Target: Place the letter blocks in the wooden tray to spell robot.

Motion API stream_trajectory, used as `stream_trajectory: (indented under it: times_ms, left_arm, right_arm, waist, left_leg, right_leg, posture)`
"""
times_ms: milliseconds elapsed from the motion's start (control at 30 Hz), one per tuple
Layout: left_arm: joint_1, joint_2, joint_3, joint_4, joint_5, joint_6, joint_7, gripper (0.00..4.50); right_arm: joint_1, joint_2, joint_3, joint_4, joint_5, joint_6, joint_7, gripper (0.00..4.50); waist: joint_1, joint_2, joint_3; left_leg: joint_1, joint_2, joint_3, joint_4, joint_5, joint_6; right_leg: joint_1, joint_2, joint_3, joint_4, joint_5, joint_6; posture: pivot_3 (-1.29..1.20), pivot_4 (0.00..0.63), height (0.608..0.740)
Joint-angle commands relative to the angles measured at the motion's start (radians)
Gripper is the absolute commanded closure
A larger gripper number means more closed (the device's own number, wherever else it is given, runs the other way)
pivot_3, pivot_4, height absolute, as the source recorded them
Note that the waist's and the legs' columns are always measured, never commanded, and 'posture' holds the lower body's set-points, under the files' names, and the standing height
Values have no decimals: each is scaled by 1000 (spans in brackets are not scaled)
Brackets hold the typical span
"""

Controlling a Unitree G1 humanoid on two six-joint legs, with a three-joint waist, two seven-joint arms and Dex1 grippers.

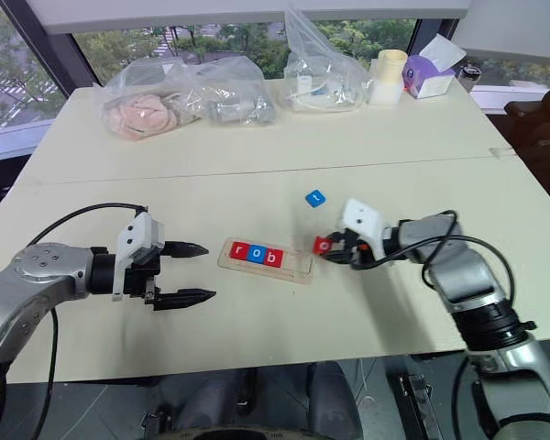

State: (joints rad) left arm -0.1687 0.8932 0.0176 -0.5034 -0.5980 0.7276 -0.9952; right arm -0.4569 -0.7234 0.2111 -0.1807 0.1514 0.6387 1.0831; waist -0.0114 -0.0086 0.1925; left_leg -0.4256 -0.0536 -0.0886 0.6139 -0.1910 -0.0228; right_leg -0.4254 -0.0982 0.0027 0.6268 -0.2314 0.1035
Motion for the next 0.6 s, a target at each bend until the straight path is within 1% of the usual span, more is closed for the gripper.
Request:
stream_trajectory:
  times_ms: [33,167,300,600]
  left_arm:
    - [7,0,2,-23,6,-17,7,0]
    - [16,-13,-12,-22,20,-25,20,0]
    - [16,-25,-30,-27,27,-25,31,0]
    - [13,-44,-41,-25,26,-25,48,0]
  right_arm:
    - [-34,22,39,-108,-8,104,-61,3368]
    - [-40,44,74,-143,-11,152,-105,3368]
    - [-52,31,112,-128,-29,129,-107,3368]
    - [-52,32,137,-138,-29,130,-108,3368]
  waist:
    - [2,0,0]
    - [2,0,0]
    - [1,0,0]
    - [0,0,0]
  left_leg:
    - [0,0,0,0,0,0]
    - [0,0,0,0,0,0]
    - [0,0,0,0,0,0]
    - [0,0,0,0,0,0]
  right_leg:
    - [0,0,0,0,0,0]
    - [0,0,0,-1,0,0]
    - [0,0,0,-1,0,0]
    - [0,0,0,0,0,0]
  posture:
    - [0,150,740]
    - [0,150,740]
    - [0,150,740]
    - [0,150,740]
